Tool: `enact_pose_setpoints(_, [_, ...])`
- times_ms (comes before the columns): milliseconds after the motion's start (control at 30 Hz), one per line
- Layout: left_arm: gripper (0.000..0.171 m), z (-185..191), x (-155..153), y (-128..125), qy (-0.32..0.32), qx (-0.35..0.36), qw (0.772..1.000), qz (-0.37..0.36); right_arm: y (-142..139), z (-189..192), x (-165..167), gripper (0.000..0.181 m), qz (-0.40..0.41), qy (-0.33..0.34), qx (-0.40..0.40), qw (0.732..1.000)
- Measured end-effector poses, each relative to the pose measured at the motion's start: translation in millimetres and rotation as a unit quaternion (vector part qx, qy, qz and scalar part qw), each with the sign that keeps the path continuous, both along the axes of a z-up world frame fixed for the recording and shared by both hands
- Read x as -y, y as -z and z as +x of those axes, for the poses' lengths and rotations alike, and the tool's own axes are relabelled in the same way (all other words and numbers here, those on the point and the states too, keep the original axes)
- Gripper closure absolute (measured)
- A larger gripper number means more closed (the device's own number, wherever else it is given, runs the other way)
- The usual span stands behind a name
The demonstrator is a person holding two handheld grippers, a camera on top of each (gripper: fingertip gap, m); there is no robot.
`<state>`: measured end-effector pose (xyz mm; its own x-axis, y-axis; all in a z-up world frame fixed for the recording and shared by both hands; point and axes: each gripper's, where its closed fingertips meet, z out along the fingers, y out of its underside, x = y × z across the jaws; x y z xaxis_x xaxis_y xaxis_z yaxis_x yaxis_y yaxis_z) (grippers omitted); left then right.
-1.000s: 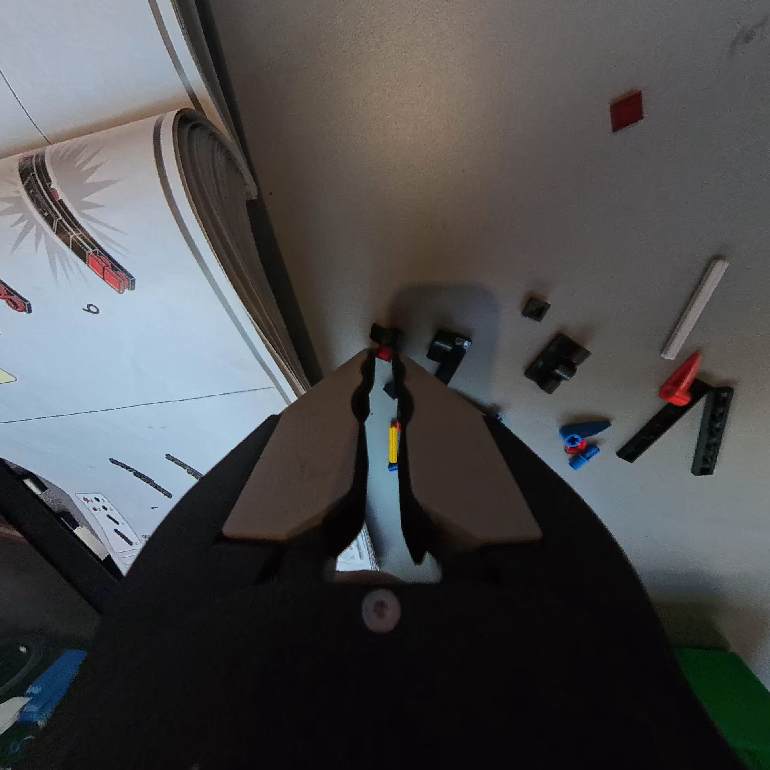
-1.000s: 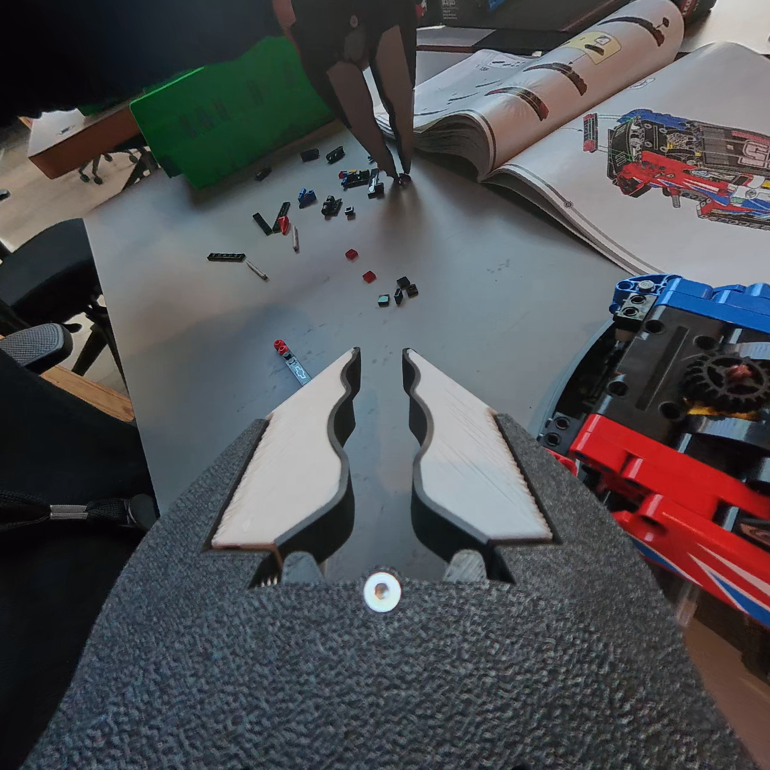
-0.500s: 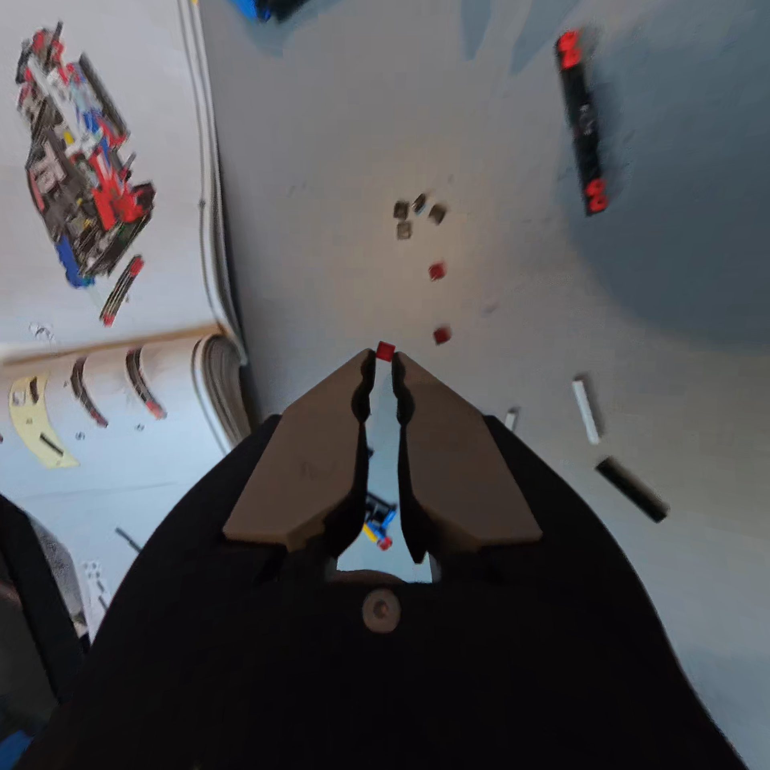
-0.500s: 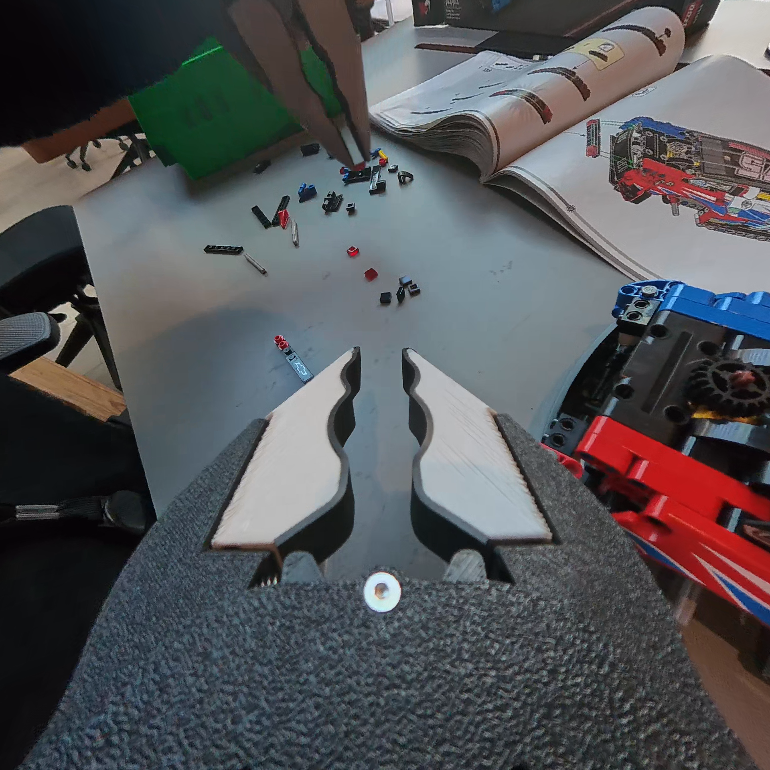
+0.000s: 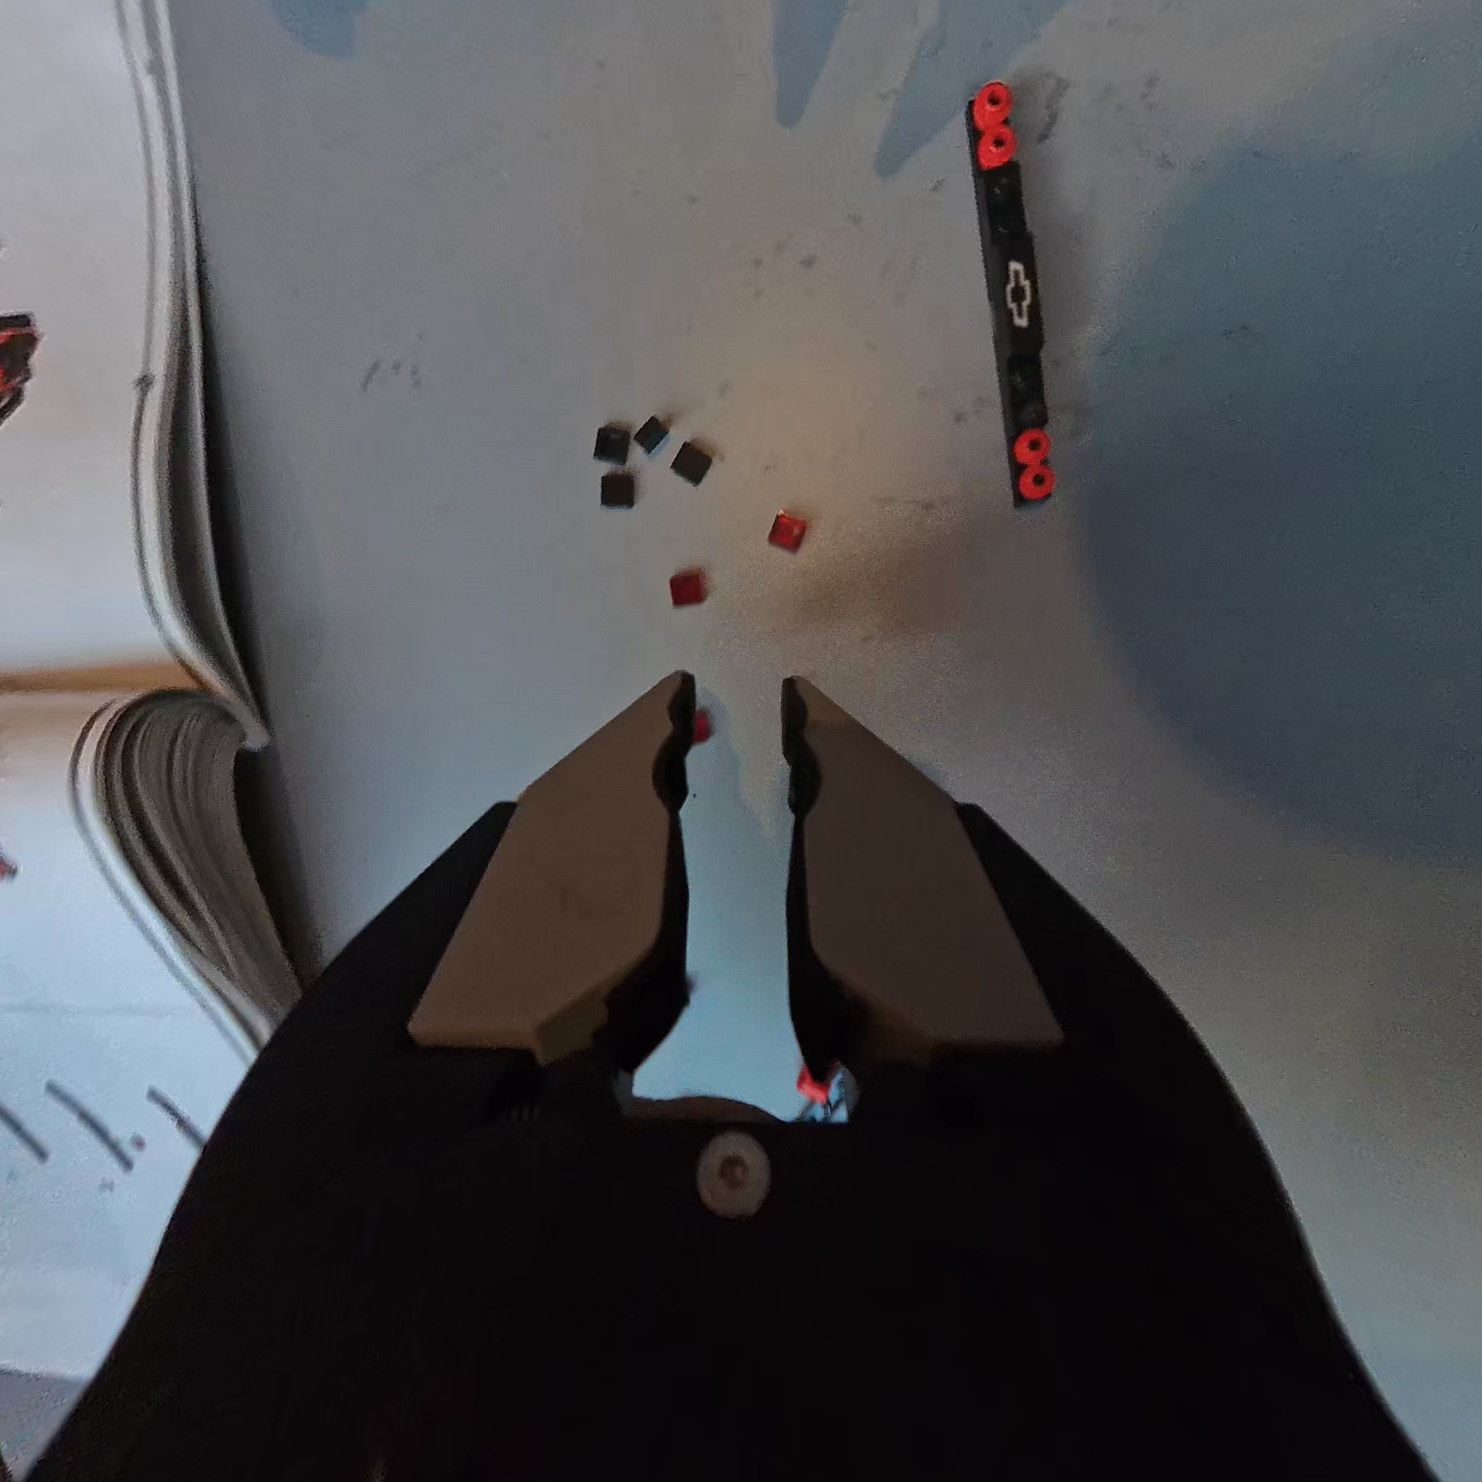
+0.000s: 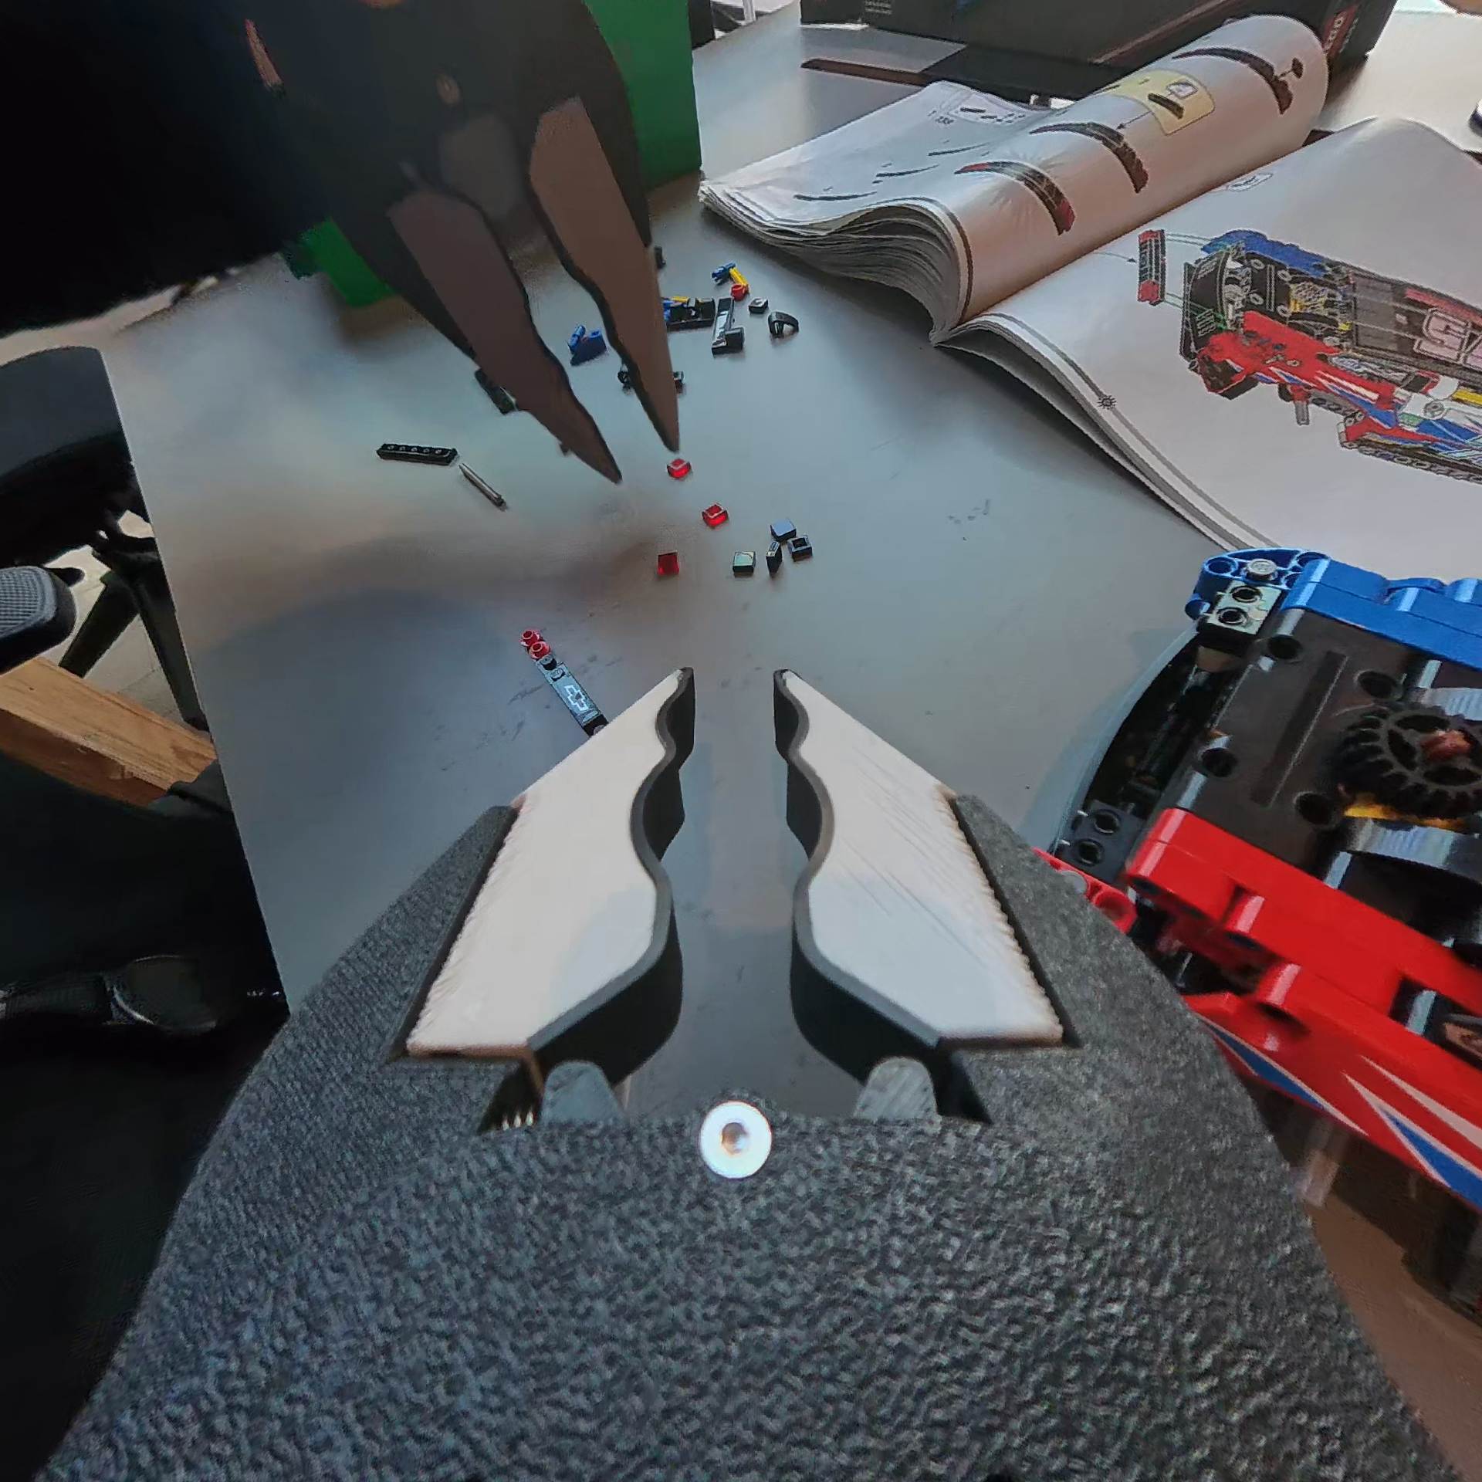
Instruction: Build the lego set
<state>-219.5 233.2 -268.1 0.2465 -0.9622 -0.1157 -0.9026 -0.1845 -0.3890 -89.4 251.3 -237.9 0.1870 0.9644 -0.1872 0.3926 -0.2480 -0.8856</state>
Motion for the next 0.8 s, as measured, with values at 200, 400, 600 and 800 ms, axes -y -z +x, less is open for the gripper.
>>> enact_pose_setpoints(200, [0.156, -103.9, 6.8, -43.6, -0.155, -0.019, 0.987, 0.048, -2.2, 1.0, -1.4, 0.163, -0.004, 0.003, -0.008, 1.000])
enact_pose_setpoints(400, [0.164, -148.0, 22.8, -26.3, -0.245, -0.024, 0.968, 0.040, 3.5, -1.2, 0.8, 0.163, 0.007, -0.001, 0.012, 1.000])
enact_pose_setpoints(600, [0.160, -146.6, 23.6, 4.1, -0.205, -0.020, 0.978, 0.016, 3.7, -0.8, -1.2, 0.164, 0.013, 0.007, 0.015, 1.000])
enact_pose_setpoints(800, [0.162, -149.1, 18.6, 12.1, -0.181, -0.034, 0.983, 0.002, 4.5, -0.4, -1.9, 0.164, 0.015, 0.012, 0.018, 1.000])
